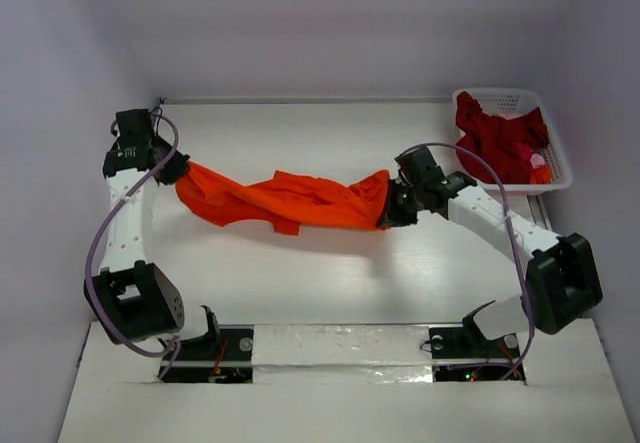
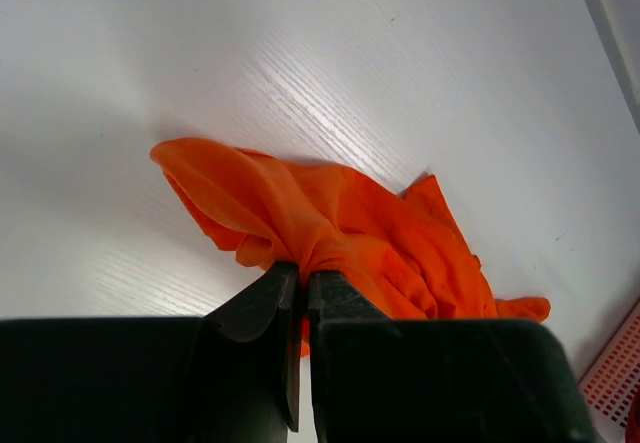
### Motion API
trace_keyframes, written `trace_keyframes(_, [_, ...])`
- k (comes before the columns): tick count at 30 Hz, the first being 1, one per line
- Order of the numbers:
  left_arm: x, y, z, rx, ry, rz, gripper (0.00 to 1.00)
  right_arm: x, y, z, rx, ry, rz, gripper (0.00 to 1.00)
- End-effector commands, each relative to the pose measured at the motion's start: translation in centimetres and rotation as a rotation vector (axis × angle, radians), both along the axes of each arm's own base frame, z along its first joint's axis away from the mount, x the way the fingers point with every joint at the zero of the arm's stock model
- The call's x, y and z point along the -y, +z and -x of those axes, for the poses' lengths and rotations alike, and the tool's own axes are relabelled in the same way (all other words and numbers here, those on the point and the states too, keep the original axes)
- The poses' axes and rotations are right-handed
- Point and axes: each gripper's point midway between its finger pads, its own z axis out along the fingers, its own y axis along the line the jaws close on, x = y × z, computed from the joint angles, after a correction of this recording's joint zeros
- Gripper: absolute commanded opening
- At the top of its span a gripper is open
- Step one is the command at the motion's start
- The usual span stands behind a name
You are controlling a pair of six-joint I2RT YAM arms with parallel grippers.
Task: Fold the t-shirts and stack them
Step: Flatten out the tshirt
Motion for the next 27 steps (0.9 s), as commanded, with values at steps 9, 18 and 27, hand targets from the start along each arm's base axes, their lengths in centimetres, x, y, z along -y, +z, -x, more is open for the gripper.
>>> trace_keyframes(9, [-0.3,2.0,0.7,0.068,0.011,-0.025,0.0,0.8,4.4,1.0,0.106,-0.001,-0.023,0.77])
trace_keyframes(18, [-0.3,2.1,0.5,0.07,0.007,-0.023,0.0,0.0,4.2,-2.3,0.161,-0.013,0.007,0.79])
trace_keyframes(27, [-0.3,2.5,0.4,0.077,0.005,-0.027,0.0,-2.4,-1.0,-6.9,0.113,0.059,0.068,0.54])
